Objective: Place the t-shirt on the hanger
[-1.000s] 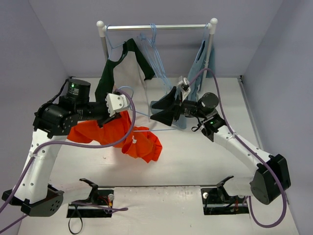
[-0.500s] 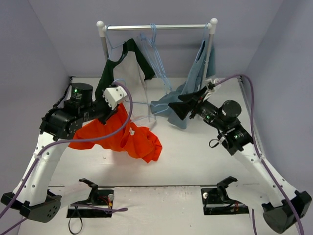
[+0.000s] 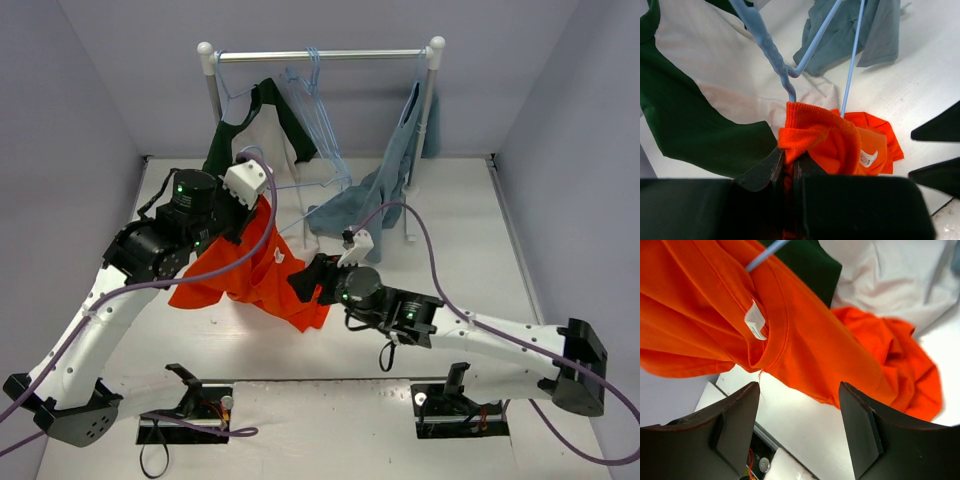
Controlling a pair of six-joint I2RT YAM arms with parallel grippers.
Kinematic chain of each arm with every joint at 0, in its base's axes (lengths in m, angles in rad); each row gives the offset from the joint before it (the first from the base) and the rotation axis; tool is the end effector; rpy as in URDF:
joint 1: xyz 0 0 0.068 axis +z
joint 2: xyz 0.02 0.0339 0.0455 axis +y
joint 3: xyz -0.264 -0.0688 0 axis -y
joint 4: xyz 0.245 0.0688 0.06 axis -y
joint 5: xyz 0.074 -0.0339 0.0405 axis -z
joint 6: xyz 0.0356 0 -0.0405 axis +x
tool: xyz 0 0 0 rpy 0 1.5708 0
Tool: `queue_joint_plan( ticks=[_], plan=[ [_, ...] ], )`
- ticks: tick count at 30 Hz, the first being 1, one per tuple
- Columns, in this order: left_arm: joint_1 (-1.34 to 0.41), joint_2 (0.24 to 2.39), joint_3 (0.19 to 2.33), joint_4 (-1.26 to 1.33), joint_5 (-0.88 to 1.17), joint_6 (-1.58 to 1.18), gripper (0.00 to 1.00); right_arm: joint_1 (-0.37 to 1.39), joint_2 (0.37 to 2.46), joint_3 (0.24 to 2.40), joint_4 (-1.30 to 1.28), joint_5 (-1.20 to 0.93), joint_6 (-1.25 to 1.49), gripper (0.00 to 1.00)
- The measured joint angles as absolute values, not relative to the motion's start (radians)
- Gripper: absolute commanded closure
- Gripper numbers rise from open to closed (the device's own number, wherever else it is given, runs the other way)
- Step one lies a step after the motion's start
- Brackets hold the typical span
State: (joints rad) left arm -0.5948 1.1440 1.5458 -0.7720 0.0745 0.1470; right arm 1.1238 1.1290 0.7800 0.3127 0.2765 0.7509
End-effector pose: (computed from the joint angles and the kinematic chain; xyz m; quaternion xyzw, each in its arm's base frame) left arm 0.1764 -0.1226 0.4652 0.3185 0.7609 -0.1553 0.5436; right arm 0.1238 0.2357 0.3208 -0.0382 0.7183 0.4954 0.4869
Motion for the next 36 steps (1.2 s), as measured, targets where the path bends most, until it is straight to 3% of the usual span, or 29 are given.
queue_joint_plan(
  ticks=[7, 20, 36],
  plan=[
    [-0.623, 1.153, 1.539, -0.763, -0.012, 0.124, 1.00, 1.202, 1.312, 0.888, 0.312, 0.419, 0.927, 0.35],
    [-0.623, 1.137, 1.501, -0.756, -0.058, 0.120, 1.00, 1.222, 1.422, 0.965, 0.316, 0.479, 1.075, 0.36],
    [-0.637, 1.131, 1.495, -0.757, -0.073, 0.120, 1.00, 1.225, 1.532, 0.989, 0.306, 0.484, 1.170, 0.47]
  ],
)
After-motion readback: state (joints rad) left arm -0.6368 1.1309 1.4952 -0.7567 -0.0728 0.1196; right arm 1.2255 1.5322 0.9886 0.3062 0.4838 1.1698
